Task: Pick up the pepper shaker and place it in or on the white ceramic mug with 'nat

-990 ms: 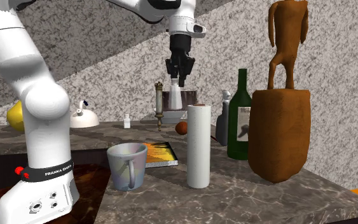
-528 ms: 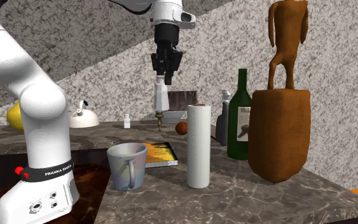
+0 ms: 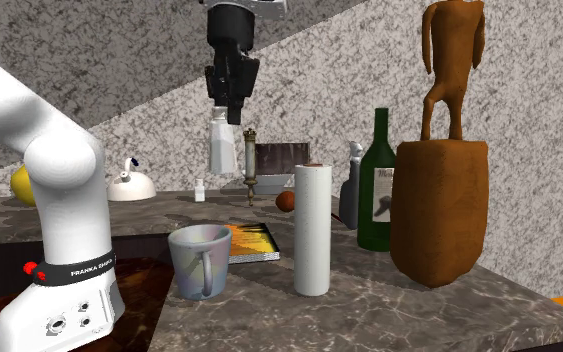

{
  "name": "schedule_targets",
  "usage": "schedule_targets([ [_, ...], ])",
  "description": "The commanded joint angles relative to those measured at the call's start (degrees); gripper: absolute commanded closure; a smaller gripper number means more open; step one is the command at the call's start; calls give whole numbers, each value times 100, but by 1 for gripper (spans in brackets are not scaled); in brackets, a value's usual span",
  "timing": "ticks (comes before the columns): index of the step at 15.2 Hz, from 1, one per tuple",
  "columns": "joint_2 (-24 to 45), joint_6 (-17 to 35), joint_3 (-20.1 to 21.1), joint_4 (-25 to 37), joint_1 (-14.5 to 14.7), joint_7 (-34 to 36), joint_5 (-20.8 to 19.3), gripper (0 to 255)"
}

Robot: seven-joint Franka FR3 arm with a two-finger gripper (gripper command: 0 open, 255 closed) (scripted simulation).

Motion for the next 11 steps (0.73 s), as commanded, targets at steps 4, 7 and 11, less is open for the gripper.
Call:
schedule_targets([
  [4,-455,-334,-274,-49,-309,-472,-384,255],
  [7,-514,-138,-342,-301,-343,-458,-451,255],
  [11,-576,127,-443,-624,-386,-441,-547,255],
])
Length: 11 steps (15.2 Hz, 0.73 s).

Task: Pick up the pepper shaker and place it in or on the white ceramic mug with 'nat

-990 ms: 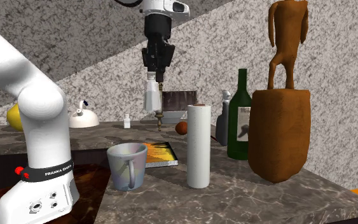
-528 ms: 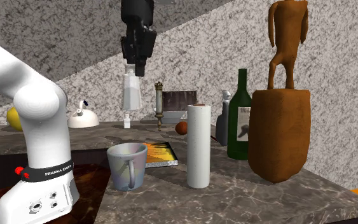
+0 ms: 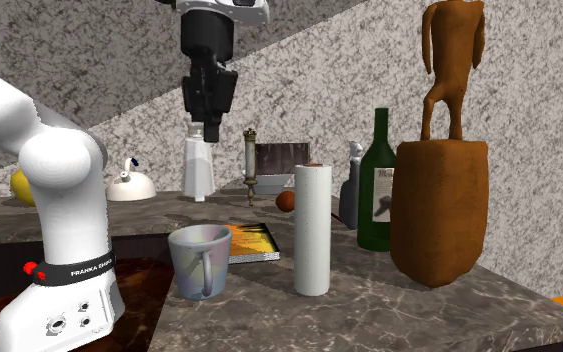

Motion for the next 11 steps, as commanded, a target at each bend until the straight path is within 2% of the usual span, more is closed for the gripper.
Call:
schedule_targets([
  [1,-25,141,-63,-160,-23,0,-57,255],
  [11,-72,839,-373,-897,-125,36,-337,255],
])
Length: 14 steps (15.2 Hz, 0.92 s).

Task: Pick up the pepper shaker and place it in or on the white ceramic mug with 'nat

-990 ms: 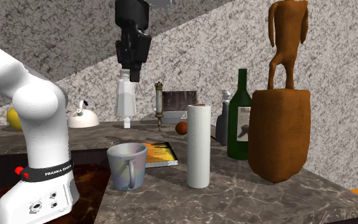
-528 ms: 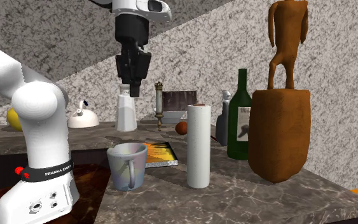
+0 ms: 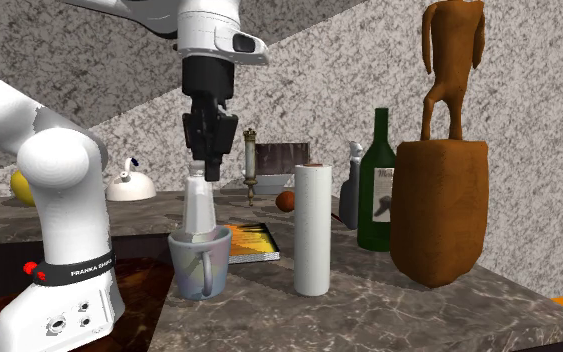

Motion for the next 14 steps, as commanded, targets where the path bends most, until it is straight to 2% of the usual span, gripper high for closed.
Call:
schedule_targets([
  [1,14,150,-73,-130,-15,5,-60,255],
  [9,19,191,-89,-167,-24,3,-74,255],
  [10,21,190,-89,-163,-23,3,-73,0],
  [14,24,188,-88,-157,-20,3,-70,0],
])
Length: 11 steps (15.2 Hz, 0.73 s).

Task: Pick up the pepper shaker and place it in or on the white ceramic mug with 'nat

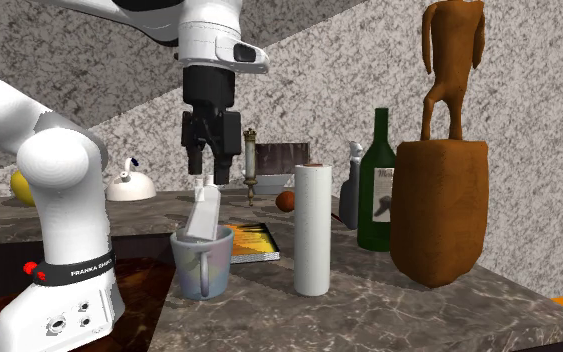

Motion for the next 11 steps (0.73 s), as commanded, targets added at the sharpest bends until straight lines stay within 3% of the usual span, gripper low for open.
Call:
schedule_targets([
  [1,-5,3,-2,-10,-4,0,-4,0],
  [5,75,-639,262,716,114,-54,259,0],
  [11,76,-639,262,716,113,-55,260,0],
])
